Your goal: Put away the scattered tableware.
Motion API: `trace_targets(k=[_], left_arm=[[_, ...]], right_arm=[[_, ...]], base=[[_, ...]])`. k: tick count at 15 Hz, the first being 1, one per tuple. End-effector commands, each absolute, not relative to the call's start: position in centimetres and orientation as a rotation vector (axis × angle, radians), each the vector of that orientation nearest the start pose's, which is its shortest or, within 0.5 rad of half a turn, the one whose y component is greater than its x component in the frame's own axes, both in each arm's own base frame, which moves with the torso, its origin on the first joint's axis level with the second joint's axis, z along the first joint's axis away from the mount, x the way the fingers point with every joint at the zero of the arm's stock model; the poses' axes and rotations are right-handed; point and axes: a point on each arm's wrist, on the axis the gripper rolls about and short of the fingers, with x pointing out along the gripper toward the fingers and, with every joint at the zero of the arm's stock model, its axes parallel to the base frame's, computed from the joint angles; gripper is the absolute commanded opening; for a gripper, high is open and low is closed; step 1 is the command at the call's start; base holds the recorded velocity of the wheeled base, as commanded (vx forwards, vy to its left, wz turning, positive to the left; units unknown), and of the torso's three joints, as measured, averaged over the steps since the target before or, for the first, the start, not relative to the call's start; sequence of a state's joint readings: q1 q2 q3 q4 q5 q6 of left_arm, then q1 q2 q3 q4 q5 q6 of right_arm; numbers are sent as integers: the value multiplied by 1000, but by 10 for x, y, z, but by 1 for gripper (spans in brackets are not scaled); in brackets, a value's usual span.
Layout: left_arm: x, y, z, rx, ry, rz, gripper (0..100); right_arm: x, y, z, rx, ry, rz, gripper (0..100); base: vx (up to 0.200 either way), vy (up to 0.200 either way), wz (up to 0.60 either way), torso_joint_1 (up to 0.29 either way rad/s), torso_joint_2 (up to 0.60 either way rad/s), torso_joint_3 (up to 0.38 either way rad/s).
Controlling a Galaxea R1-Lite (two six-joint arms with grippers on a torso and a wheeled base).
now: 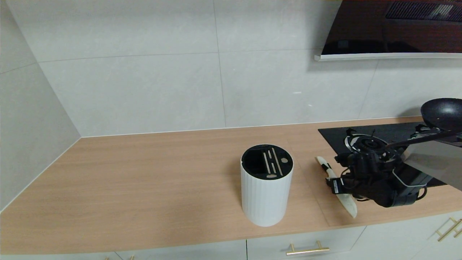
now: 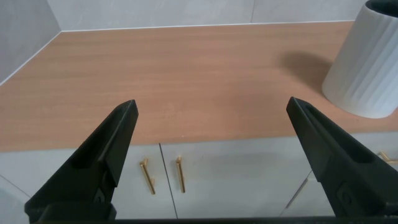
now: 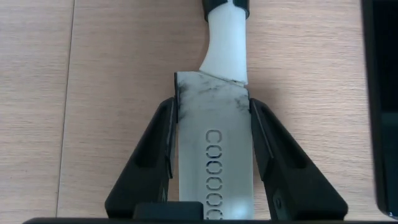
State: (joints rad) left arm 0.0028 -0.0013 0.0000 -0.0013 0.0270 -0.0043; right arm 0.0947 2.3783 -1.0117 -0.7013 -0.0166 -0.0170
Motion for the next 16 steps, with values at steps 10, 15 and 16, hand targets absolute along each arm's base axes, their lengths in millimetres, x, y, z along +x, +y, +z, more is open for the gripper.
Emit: trace_targets(k=[10, 15, 16], left_arm=[[-23, 0, 76, 20, -3, 26, 100], [4, -10, 203, -82, 88, -470, 100], [30, -11, 227, -97, 146, -515, 100]], right_arm=[[354, 58, 143, -22, 283, 149, 0], [319, 108, 219, -4, 48, 308, 0], [310, 118, 227, 0, 22, 331, 0]], base=[[0, 0, 0, 0, 0, 0], [0, 0, 0, 0, 0, 0], [0, 0, 0, 0, 0, 0]])
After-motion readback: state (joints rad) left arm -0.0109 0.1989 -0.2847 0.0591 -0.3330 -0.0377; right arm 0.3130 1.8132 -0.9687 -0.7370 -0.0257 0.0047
